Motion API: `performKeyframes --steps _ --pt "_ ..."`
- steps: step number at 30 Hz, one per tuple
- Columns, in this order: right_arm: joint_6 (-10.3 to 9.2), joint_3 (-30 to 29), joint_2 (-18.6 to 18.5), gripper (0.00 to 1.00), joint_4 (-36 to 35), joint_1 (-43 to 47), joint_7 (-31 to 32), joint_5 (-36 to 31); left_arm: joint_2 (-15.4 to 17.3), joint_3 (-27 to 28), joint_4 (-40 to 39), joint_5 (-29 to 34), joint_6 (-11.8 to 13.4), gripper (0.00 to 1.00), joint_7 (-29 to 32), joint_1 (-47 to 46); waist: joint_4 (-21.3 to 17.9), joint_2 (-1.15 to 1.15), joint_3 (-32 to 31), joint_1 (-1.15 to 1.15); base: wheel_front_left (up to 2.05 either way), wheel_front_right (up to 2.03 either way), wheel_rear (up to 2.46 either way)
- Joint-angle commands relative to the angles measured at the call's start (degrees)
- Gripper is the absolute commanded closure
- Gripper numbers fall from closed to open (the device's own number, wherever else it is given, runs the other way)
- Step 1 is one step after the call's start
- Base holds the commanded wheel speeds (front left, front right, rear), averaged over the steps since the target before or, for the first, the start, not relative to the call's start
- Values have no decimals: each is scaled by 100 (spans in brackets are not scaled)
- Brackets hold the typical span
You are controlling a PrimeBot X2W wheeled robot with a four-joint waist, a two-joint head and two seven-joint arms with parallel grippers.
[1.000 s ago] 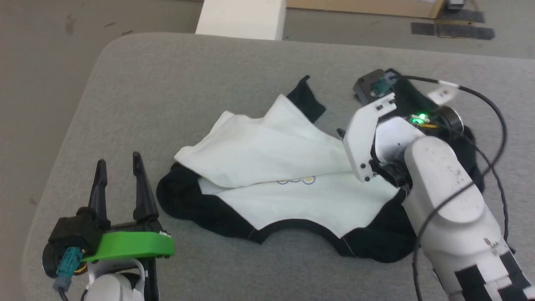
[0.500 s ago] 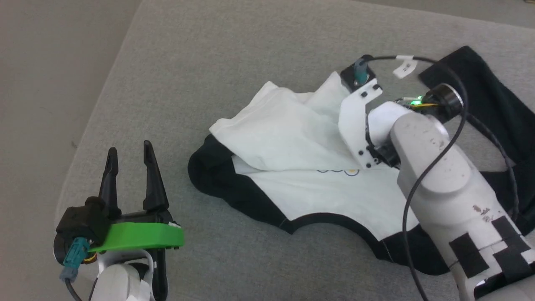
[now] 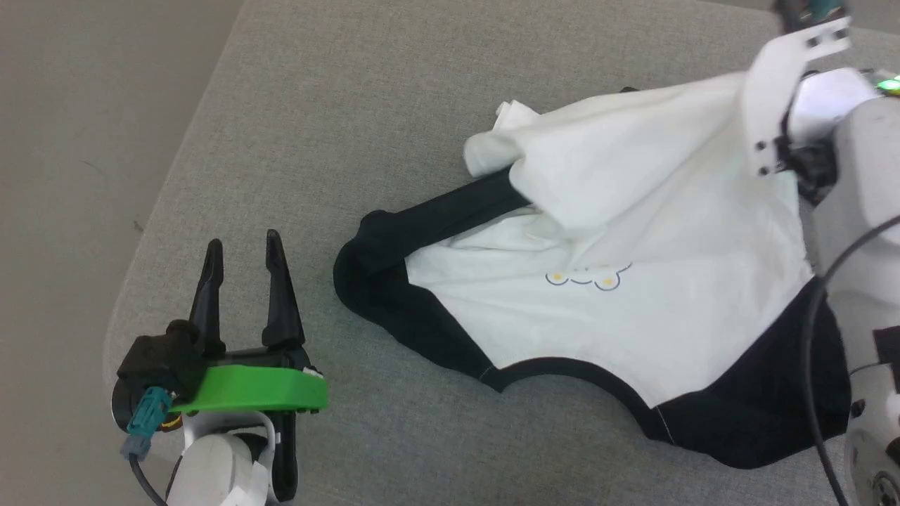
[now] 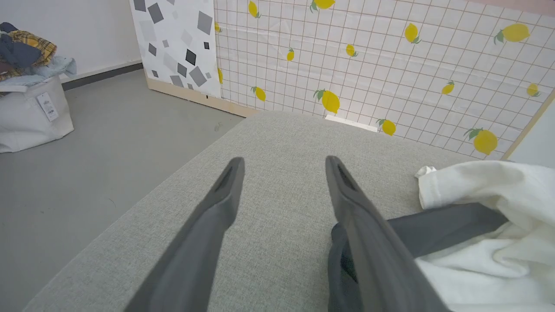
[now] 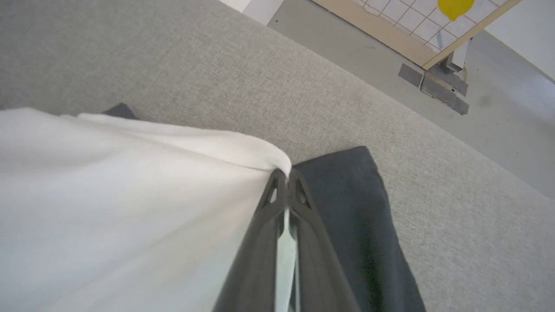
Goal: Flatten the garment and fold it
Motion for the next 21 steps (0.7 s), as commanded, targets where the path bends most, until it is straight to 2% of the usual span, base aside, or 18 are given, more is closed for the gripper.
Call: performKeyframes --steps 1,7,13,14,15,21 --pt "-10 -224 -14 100 -71 -104 -171 -205 -22 -3 20 -41 -38 0 -28 -72 17 0 3 -1 0 0 0" --pt "-10 -1417 81 100 -530 -303 -1130 -1205 -22 -34 66 -56 -54 0 -28 -108 51 0 38 -1 0 0 0" --pt "-10 -2108 245 100 -557 -457 -1380 -1932 -22 -38 97 -32 -61 0 -28 -135 -2 0 17 -1 0 0 0" --pt "-10 -2221 295 55 -531 -459 -1393 -2016 -22 -38 104 -30 -59 0 -28 -137 -23 0 -3 -1 0 0 0" --pt "-10 -2286 339 0 -496 -462 -1404 -2058 -22 -40 110 -30 -59 0 -28 -136 -38 0 -18 -1 0 0 0" --pt "-10 -2486 580 0 -273 -513 -2116 -1685 -22 -43 226 3 -113 0 -28 -113 -179 0 -310 -1 0 0 0"
